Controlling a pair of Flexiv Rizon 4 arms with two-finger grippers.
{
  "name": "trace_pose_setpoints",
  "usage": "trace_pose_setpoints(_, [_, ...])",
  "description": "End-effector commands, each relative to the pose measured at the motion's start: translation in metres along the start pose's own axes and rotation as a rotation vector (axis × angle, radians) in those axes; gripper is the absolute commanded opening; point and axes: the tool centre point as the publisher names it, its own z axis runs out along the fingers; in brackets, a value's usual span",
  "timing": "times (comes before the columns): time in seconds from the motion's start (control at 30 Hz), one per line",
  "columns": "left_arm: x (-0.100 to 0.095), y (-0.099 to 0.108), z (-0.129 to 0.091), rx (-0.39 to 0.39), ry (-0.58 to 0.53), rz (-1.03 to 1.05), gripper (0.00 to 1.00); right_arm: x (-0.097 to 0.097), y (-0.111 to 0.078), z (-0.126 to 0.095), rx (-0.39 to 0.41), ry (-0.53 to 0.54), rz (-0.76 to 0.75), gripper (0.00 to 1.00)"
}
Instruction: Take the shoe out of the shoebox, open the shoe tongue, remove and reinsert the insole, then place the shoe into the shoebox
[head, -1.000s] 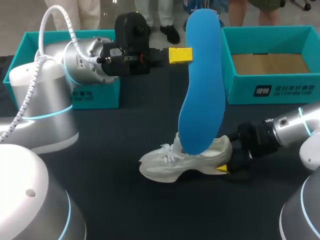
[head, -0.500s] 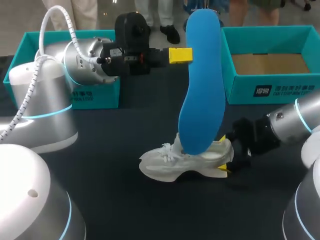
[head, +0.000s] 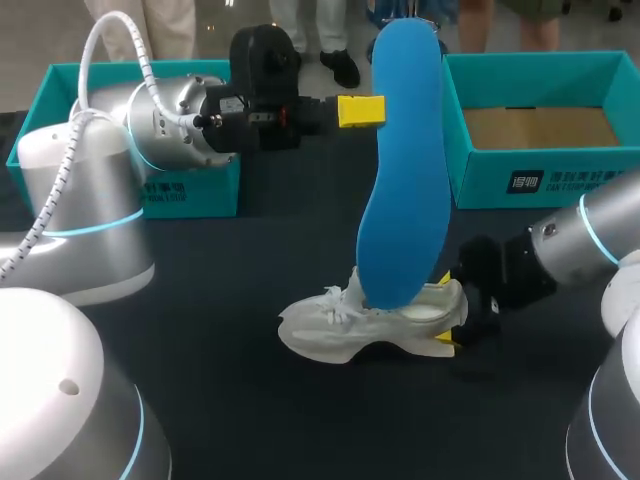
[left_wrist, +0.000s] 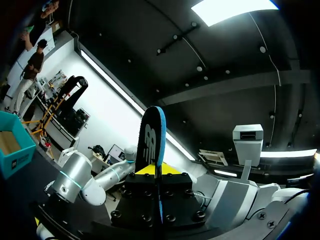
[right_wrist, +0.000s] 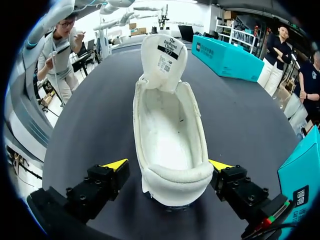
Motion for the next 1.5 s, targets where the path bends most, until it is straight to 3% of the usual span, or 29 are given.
trace_pose_setpoints(0.03, [0.000, 0.001, 0.000, 0.002, 0.000, 0.001, 0.00, 0.003, 0.007, -0.009, 0.090, -0.010, 0.014, 1.00])
trace_pose_setpoints(0.33, [0.000, 0.001, 0.000, 0.002, 0.000, 0.001, 0.00, 0.004, 0.015, -0.026, 0.214, -0.032, 0.033, 1.00])
trace_pose_setpoints(0.67, [0.000, 0.001, 0.000, 0.002, 0.000, 0.001, 0.00, -0.002, 0.025, -0.035, 0.439, -0.028, 0.033, 1.00])
trace_pose_setpoints(1.03, [0.000, 0.001, 0.000, 0.002, 0.000, 0.001, 0.00, -0.006, 0.032, -0.055, 0.603, -0.050, 0.021, 1.00])
trace_pose_setpoints(1.27, [0.000, 0.001, 0.000, 0.002, 0.000, 0.001, 0.00, -0.005, 0.038, -0.074, 0.625, -0.046, 0.011, 1.00])
trace_pose_setpoints(1.5, [0.000, 0.001, 0.000, 0.002, 0.000, 0.001, 0.00, -0.008, 0.034, -0.070, 0.616, -0.033, 0.007, 1.00])
